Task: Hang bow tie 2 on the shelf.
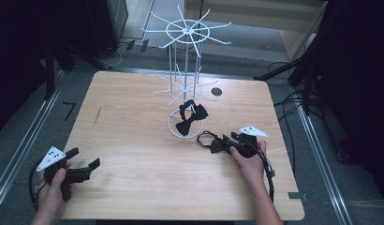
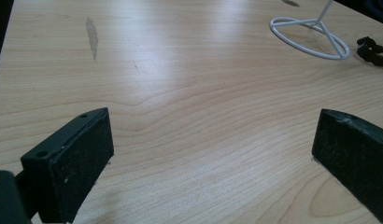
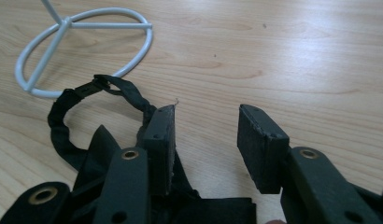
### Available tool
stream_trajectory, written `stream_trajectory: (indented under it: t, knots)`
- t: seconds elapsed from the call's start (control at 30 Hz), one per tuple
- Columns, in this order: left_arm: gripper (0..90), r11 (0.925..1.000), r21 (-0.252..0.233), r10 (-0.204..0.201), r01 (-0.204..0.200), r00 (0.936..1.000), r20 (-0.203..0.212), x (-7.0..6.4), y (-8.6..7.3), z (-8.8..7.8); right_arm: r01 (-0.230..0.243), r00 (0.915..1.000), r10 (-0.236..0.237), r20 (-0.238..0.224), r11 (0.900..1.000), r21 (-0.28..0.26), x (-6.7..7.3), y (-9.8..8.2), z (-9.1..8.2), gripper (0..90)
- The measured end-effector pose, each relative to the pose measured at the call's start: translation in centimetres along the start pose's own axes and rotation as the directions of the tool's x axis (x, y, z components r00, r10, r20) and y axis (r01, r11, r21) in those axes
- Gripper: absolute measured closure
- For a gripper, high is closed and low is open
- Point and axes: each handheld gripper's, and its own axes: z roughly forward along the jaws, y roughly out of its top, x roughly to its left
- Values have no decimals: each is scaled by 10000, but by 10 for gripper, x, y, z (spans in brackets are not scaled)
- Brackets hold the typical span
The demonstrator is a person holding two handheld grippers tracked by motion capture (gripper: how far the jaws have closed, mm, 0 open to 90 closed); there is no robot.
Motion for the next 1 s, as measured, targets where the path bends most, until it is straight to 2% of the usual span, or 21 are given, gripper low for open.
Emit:
stream_trajectory:
  t: [0.13, 0.3, 0.43, 0.53, 0.73, 0.8, 0.9, 1.0]
  knots:
    - [0, 10000, 21, 14, -14, 10000, 3, 0, 0, 0, 89, 9995, -86, -293, 9999, 107, 2, 0, 1, 570]
    - [0, 10000, -28, 12, -12, 10000, -14, 0, 0, 0, 228, 9994, -219, -265, 9991, 351, 4, -2, 4, 588]
    - [0, 10000, -66, 26, -26, 10000, -8, 0, 0, 0, 504, 9977, -479, -469, 9973, 543, 7, -3, 8, 653]
    - [0, 9999, -98, 48, -49, 10000, -41, -1, -1, -2, 665, 9972, -639, -392, 9953, 702, 10, -2, 12, 738]
    - [0, 9999, 79, 98, -96, 9998, -195, -3, -1, 0, 372, 9983, -337, -469, 9964, 758, 9, 4, 16, 704]
    - [0, 9998, 148, 103, -100, 9997, -211, -3, 0, 1, 116, 9981, -93, -607, 9992, 380, 9, 10, 14, 686]
    - [0, 9998, 162, 81, -78, 9997, -212, -3, 0, 1, 177, 9972, -154, -736, 9994, 310, 10, 11, 14, 636]
    - [0, 9998, 191, 49, -46, 9999, -164, -3, 0, 2, 351, 9970, -309, -705, 9976, 600, 10, 9, 19, 617]
